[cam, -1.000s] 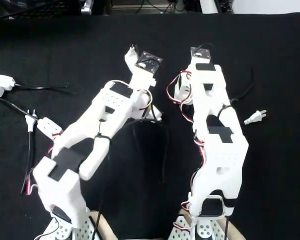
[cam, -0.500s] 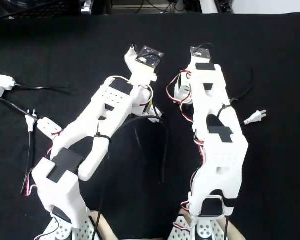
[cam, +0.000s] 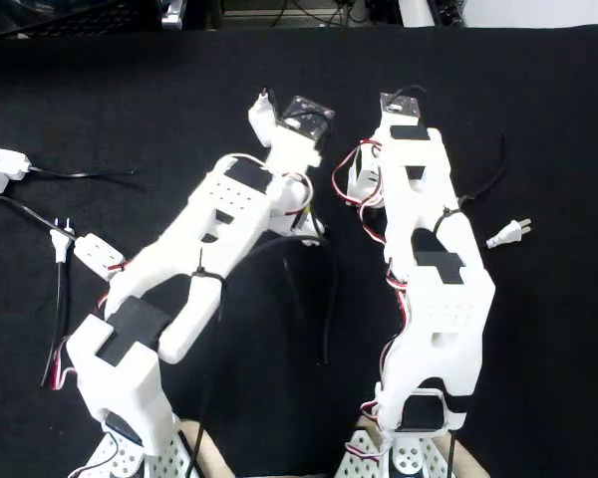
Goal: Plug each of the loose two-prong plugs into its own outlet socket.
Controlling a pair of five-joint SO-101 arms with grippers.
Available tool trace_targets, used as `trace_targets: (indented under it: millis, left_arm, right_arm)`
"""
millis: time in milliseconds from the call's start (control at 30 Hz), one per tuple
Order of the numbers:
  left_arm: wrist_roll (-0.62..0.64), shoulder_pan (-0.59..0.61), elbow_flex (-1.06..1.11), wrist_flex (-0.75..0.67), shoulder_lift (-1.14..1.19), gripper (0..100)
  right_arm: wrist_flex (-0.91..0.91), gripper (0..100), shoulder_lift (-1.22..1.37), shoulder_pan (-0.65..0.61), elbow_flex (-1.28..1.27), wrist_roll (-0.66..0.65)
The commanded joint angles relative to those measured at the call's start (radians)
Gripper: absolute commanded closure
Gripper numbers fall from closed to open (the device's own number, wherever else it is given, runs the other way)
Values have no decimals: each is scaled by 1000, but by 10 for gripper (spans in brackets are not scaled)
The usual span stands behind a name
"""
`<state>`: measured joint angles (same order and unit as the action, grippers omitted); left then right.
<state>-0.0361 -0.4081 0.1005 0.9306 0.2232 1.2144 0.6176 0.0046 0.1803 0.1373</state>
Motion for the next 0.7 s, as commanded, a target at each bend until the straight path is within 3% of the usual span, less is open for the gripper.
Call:
trace_targets:
  millis: [0, 333, 667]
  left_arm:
    - [-8, -18, -41, 6, -58, 973]
    - [-6, -24, -41, 6, -57, 971]
    - [-34, -170, -148, 117, 81, 971]
  right_arm:
    - [-9, 900, -2, 3, 38, 11]
    - [-9, 900, -2, 3, 38, 11]
    - [-9, 900, -2, 8, 38, 12]
